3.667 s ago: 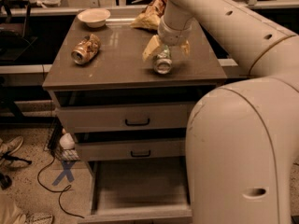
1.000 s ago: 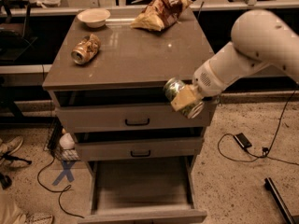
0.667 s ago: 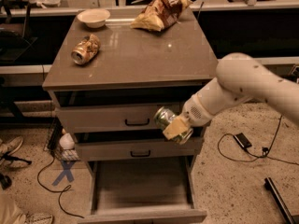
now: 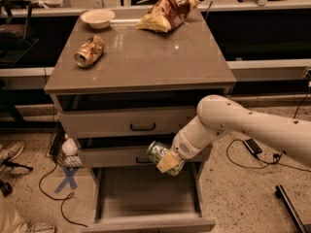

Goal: Place green can into bottom drawer

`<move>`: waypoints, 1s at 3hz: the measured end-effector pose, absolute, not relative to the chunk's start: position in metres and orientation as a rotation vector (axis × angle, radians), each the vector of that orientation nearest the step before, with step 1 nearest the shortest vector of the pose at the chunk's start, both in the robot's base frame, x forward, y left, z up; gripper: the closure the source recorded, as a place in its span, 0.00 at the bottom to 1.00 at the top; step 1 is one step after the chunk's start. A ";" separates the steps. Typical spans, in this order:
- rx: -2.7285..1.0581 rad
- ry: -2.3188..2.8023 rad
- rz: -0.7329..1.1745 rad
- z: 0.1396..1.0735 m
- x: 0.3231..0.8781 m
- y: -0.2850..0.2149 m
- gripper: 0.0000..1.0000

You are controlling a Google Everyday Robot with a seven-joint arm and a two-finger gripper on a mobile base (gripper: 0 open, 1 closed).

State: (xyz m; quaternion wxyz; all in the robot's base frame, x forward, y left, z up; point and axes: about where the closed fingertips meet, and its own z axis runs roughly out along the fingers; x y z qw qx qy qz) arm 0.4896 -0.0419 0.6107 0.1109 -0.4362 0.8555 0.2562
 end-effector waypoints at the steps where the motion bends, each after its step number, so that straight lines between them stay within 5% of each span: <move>1: -1.254 2.510 0.815 0.590 0.486 -0.042 1.00; 3: -1.427 2.474 0.977 0.438 0.451 0.038 1.00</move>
Offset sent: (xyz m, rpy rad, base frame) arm -0.0400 0.0841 -0.2101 0.0798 0.1648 0.1597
